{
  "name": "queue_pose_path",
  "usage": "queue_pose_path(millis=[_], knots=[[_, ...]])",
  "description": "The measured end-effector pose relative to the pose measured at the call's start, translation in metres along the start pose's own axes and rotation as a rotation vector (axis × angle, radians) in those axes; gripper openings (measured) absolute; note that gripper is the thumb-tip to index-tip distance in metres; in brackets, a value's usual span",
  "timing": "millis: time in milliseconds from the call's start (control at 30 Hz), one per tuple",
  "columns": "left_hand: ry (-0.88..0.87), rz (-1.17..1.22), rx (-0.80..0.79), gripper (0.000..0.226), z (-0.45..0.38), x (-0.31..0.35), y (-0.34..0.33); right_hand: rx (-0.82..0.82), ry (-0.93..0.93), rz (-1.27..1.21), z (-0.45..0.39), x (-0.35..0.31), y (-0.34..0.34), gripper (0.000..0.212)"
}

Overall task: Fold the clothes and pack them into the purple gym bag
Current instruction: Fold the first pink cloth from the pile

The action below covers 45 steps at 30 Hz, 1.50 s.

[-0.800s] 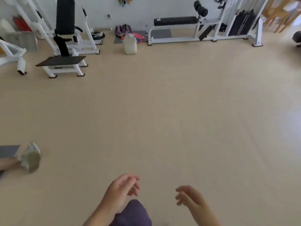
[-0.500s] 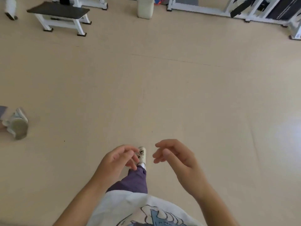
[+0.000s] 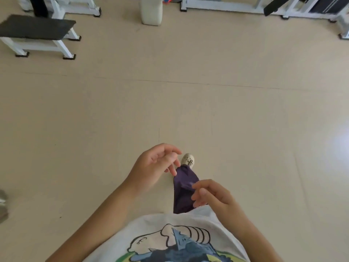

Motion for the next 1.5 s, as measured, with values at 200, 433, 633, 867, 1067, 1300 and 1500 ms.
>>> queue_pose_path(millis=[200, 433, 633, 867, 1067, 1300, 1500], knots=[[0.027, -0.037, 0.039, 0.022, -0.184, 0.065, 0.019, 0.015, 0.074, -0.027, -0.174, -0.075, 0.101, 0.021], [0.030, -0.023, 0.209, 0.023, -0.340, 0.135, 0.080, -0.073, 0.260, 0.018, -0.370, -0.230, 0.174, 0.016], [0.022, 0.065, 0.361, 0.023, -0.494, 0.169, 0.160, -0.072, 0.350, 0.040, -0.550, -0.324, 0.218, 0.017], [0.022, 0.044, 0.219, 0.017, -0.715, 0.283, 0.214, -0.041, 0.194, 0.088, -0.735, -0.396, 0.290, 0.017], [-0.012, -0.004, 0.038, 0.016, -0.920, 0.385, 0.201, 0.107, 0.099, 0.004, -0.867, -0.427, 0.394, 0.018], [-0.015, -0.049, 0.047, 0.017, -1.139, 0.453, 0.189, 0.129, 0.117, 0.009, -1.042, -0.480, 0.525, 0.017], [0.056, -0.062, 0.136, 0.017, -1.256, 0.498, 0.209, -0.006, 0.221, 0.079, -1.180, -0.585, 0.597, 0.017]])
Point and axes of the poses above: each hand's wrist, its own z-axis away from the middle knuckle, its own y-axis out of the back of the hand, x = y × z, the point moved 5 cm from there along -z, towards the middle knuckle, and after that the axes turned 14 degrees about z, right-handed, at the moved point
